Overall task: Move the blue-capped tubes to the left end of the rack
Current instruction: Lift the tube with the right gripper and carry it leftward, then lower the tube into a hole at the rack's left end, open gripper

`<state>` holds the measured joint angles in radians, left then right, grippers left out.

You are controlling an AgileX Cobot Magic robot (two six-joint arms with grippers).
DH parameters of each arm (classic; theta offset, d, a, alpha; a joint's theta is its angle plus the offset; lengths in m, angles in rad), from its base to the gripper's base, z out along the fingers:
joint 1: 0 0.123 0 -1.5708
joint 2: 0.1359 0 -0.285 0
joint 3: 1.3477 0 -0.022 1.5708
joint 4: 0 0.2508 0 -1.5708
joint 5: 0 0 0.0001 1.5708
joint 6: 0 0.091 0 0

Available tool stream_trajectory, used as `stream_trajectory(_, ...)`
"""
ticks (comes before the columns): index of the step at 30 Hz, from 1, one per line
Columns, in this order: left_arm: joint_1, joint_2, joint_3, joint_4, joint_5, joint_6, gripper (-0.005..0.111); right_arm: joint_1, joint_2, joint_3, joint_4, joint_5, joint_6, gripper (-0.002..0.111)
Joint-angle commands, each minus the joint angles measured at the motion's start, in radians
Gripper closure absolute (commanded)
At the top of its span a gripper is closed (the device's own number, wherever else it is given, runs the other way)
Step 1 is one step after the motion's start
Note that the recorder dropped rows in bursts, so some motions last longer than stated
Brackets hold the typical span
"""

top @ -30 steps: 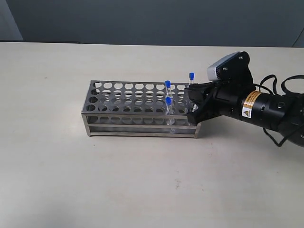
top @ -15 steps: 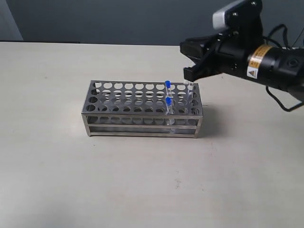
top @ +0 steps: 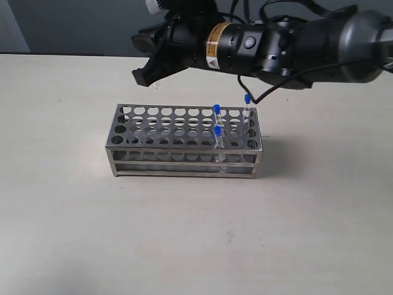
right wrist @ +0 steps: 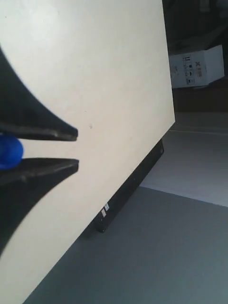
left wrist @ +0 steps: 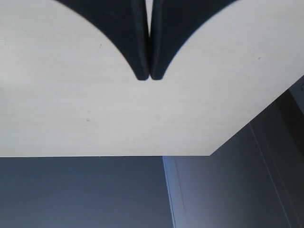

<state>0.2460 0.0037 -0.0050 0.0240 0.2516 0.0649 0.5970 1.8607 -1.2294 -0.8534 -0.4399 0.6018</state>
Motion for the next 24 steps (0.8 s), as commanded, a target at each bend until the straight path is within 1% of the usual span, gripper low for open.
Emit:
stream_trajectory(1, 0.001, -0.004, 0.005, -0.002, -0.012, -0.004, 0.106, 0.001, 0.109, -0.08, -0.001, -0.042, 0.001, 0.108)
stream_trajectory(6, 0.001, -0.004, 0.005, -0.002, -0.012, -0.004, 0.106, 0.008, 0.204, -0.161, -0.005, -0.088, 0.003, 0.108)
stream_trajectory(13, 0.001, -0.004, 0.005, -0.002, -0.012, -0.004, 0.106, 0.044, 0.282, -0.253, -0.015, -0.077, 0.036, 0.108)
stream_trajectory(20, 0.001, -0.004, 0.005, -0.002, -0.012, -0.004, 0.106, 0.089, 0.319, -0.272, -0.043, -0.021, 0.044, 0.108)
stream_trajectory(24, 0.001, -0.004, 0.005, -0.002, -0.012, -0.004, 0.106, 0.092, 0.319, -0.272, -0.043, 0.011, 0.044, 0.108)
